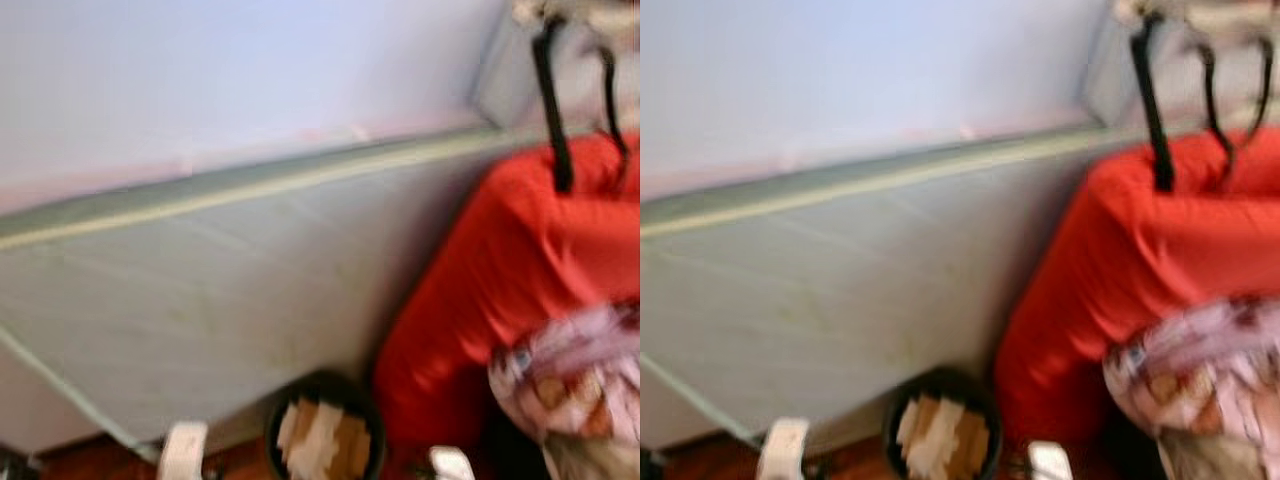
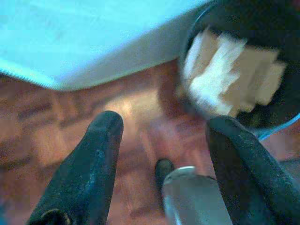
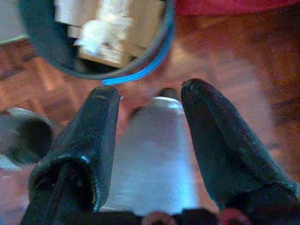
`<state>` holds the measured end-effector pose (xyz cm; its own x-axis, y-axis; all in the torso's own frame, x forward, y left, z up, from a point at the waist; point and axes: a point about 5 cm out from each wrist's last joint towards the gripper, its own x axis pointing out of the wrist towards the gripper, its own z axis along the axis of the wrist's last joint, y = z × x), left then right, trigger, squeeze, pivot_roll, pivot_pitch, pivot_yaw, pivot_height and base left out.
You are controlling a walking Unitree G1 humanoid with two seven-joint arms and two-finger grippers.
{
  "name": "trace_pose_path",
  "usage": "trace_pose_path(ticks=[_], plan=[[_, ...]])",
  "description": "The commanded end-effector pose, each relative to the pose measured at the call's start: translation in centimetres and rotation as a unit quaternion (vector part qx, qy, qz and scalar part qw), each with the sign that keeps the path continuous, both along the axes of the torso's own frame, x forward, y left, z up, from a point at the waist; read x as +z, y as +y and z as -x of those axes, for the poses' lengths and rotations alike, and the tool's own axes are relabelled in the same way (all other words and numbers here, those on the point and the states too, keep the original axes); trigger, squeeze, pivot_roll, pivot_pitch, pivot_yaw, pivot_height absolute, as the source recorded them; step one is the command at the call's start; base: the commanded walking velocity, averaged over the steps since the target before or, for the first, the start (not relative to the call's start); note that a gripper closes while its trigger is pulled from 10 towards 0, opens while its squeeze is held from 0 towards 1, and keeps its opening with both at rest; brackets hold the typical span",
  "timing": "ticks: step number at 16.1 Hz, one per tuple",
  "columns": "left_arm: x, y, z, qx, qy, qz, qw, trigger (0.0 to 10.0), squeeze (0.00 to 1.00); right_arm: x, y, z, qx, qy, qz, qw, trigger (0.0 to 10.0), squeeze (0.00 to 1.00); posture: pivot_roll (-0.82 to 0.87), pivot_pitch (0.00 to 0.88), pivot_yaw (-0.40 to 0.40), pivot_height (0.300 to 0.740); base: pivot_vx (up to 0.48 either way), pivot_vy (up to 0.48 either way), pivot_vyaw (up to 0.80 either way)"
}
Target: Clean up the room
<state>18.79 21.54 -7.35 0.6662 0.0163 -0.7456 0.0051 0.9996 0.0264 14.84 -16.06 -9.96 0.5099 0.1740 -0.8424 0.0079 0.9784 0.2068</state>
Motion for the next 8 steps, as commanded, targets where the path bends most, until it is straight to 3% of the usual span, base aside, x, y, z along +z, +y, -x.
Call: trace_pose_path(ticks=[1, 7, 8], plan=[[-0.56, 0.64, 1.34, 0.010, 0.023, -0.003, 1.000, 10.0, 0.00, 0.08, 0.58, -0.27, -0.003, -0.005, -0.006, 1.000, 10.0, 0.00, 0.09, 0.000, -0.025, 0.740, 0.000, 0.000, -0.66], [-0.48, 0.61, 1.17, 0.011, 0.019, -0.002, 1.000, 10.0, 0.00, 0.14, 0.56, -0.44, -0.003, -0.007, -0.005, 1.000, 10.0, 0.00, 0.09, 0.000, -0.027, 0.740, 0.000, 0.000, -0.66], [-0.48, 0.62, 1.17, 0.012, 0.019, -0.002, 1.000, 10.0, 0.00, 0.17, 0.54, -0.49, -0.006, -0.010, -0.004, 1.000, 10.0, 0.00, 0.09, 0.000, -0.027, 0.740, 0.000, 0.000, 0.00]])
